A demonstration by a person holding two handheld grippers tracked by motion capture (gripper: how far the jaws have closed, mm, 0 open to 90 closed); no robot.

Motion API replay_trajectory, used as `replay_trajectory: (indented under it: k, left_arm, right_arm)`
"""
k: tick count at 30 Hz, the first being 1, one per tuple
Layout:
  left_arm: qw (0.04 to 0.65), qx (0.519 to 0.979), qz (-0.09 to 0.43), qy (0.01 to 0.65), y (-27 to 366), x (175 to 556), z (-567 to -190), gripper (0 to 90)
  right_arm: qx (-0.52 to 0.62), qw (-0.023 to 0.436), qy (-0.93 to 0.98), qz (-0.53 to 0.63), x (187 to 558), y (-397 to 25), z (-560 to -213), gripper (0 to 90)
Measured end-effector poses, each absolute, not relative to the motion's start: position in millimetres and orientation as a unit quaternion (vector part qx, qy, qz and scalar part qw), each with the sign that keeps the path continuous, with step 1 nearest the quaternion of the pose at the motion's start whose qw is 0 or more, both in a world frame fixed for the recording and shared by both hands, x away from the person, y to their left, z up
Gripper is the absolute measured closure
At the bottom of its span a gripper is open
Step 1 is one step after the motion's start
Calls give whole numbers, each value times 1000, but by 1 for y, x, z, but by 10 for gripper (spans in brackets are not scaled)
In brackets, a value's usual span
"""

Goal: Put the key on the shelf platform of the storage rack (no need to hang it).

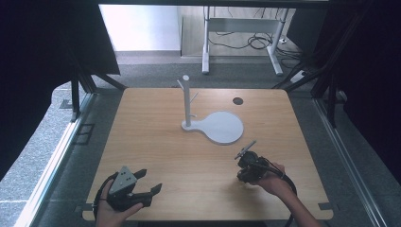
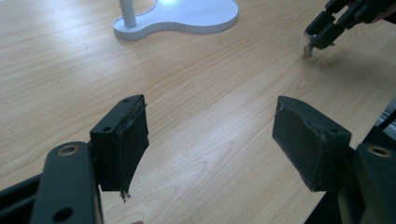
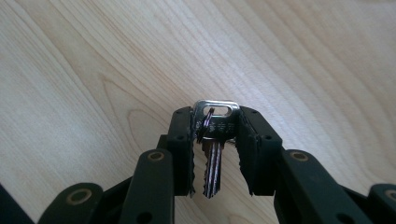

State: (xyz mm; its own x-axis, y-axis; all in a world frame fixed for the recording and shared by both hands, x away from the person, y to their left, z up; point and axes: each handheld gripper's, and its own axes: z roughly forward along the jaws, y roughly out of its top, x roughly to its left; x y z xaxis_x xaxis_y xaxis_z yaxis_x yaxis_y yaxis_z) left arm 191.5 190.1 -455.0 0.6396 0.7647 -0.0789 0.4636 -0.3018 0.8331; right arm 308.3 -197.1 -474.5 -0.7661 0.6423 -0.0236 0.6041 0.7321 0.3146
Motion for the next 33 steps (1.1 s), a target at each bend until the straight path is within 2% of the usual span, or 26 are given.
replay_trajectory:
  k: [19, 33]
  left_arm:
    - [448, 786, 173, 390, 192, 190, -452, 270]
    - [446, 787, 173, 390, 192, 191, -453, 270]
  right_arm:
    - [331, 106, 924, 162, 309, -201, -427, 678]
    - [330, 114, 921, 173, 320, -201, -416, 678]
